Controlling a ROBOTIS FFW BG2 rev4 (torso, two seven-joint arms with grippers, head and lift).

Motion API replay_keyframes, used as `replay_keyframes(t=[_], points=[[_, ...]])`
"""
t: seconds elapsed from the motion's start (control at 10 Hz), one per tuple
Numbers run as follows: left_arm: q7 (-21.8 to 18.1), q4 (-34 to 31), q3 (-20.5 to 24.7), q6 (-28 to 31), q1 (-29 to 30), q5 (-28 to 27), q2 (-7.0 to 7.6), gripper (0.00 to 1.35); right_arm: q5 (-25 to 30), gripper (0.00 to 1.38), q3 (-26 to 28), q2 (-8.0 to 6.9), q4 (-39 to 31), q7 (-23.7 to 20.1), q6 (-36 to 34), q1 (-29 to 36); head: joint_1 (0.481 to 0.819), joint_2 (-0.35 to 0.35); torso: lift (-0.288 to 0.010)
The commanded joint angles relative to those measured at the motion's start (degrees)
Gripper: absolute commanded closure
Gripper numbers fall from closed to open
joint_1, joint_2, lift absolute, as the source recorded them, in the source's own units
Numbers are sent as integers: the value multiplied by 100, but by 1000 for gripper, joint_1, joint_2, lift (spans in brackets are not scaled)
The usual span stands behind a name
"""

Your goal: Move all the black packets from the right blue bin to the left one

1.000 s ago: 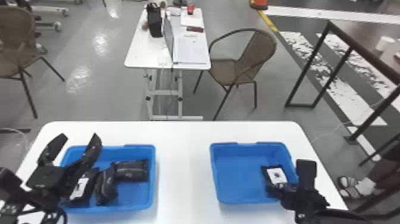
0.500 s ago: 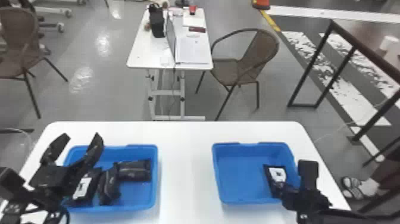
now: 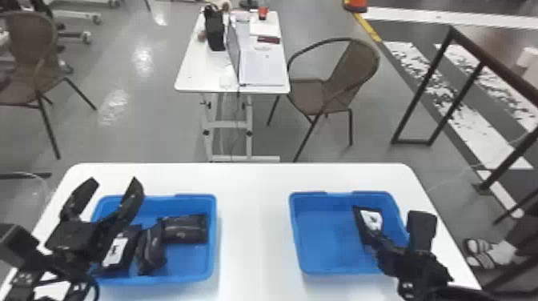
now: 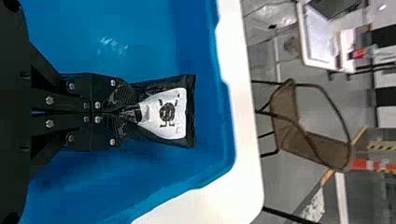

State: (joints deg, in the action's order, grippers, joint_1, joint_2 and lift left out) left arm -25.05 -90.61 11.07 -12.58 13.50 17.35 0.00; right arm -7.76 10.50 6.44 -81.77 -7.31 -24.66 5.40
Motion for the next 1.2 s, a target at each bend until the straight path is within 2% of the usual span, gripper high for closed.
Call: replay_keyframes(t=[0.0,0.1,0.2,0.3,0.4,0.5,0.6,0.7,0.8,0.9,1.1], points=[[0,0,-18,1,-5,40,-15,213,-32,1211,-110,-2,-50,-508,726,-66,695,-84,0],[0,0,-35,45,-5,111,-15,213,-94,1211,-224,6,241,-1290,1605,-285,695,-69,0],[0,0,-44,63,-23,146,-15,213,-235,1211,-461,6,434,-1932,1974,-575,695,-33,0],[8,0,-79,19,-23,137,-15,213,-208,1211,-795,24,469,-2345,1974,-892,695,12,0],[0,-9,-123,54,-58,172,-15,213,-217,1211,-1270,68,487,-2582,2001,-1173,695,54,0],[0,-114,-202,379,-102,366,-15,208,-349,1211,-1753,77,636,-2802,2159,-1454,695,78,0],[-44,-299,-308,915,-199,550,-15,206,-718,1211,-2316,147,785,-2837,2229,-1692,695,121,0],[-97,-378,-483,1302,-348,867,-15,206,-894,1211,-2703,147,829,-2916,2264,-1885,695,152,0],[-106,-396,-686,1513,-454,1288,79,206,-1078,1211,-3072,147,838,-2934,2273,-2052,695,174,0],[-106,-448,-782,1619,-524,1447,149,206,-1324,1211,-3397,173,900,-2951,2273,-2210,695,185,0],[-159,-519,-809,1882,-603,1438,149,206,-1641,1211,-3836,235,979,-2951,2264,-2403,695,203,0]])
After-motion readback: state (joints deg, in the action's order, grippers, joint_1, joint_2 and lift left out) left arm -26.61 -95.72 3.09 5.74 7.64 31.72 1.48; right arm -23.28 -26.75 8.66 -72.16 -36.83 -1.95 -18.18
